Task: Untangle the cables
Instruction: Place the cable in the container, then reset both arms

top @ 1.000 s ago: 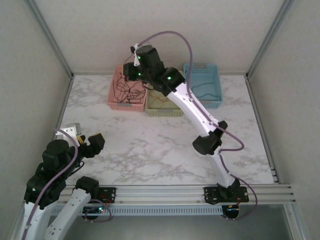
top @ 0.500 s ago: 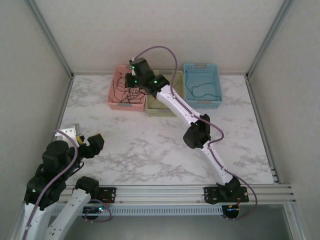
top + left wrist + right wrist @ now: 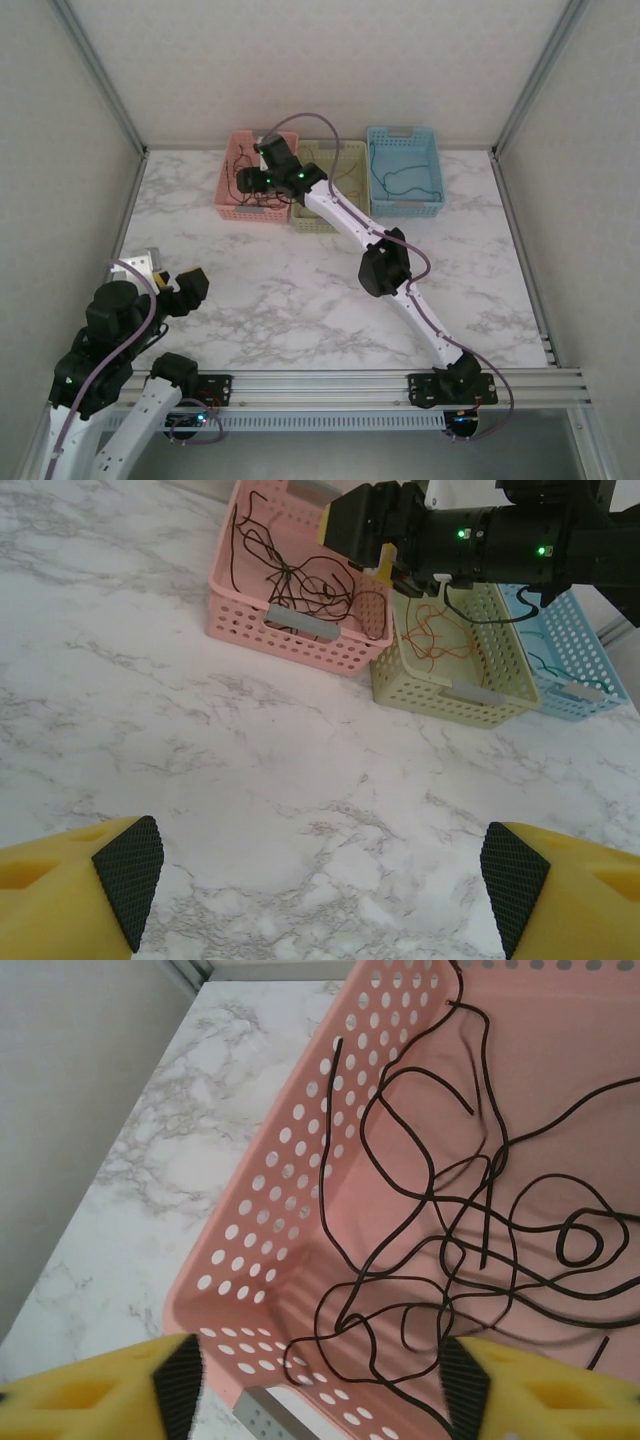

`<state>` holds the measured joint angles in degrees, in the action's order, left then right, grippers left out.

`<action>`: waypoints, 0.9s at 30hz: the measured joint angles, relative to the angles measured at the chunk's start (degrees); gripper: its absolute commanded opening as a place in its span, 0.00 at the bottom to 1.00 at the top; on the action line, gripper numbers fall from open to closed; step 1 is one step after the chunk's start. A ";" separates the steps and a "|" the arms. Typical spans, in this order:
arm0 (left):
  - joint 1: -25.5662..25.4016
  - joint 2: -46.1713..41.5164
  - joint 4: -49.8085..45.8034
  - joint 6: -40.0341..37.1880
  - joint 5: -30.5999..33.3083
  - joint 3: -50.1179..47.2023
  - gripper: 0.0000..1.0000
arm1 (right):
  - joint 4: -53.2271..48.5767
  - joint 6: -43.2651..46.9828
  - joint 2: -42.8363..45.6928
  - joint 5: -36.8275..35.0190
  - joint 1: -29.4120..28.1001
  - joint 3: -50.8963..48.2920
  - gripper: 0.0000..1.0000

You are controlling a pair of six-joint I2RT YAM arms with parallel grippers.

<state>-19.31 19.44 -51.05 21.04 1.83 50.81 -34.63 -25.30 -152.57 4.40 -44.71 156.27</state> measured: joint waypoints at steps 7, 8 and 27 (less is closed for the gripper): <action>0.00 0.92 0.02 0.02 0.79 0.00 0.85 | -3.61 3.56 4.26 -1.64 0.28 0.52 0.78; 0.00 1.20 0.07 0.04 1.73 0.00 0.86 | -4.15 3.98 5.75 -1.79 0.33 0.48 0.77; 1.44 26.12 39.08 -1.16 32.89 -18.58 1.00 | 21.29 11.19 90.66 -20.39 6.49 -102.27 0.94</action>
<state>-17.87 45.56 -11.97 19.88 34.72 32.23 -13.34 -14.11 -61.91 -15.99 -38.22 54.00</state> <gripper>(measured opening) 0.996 0.877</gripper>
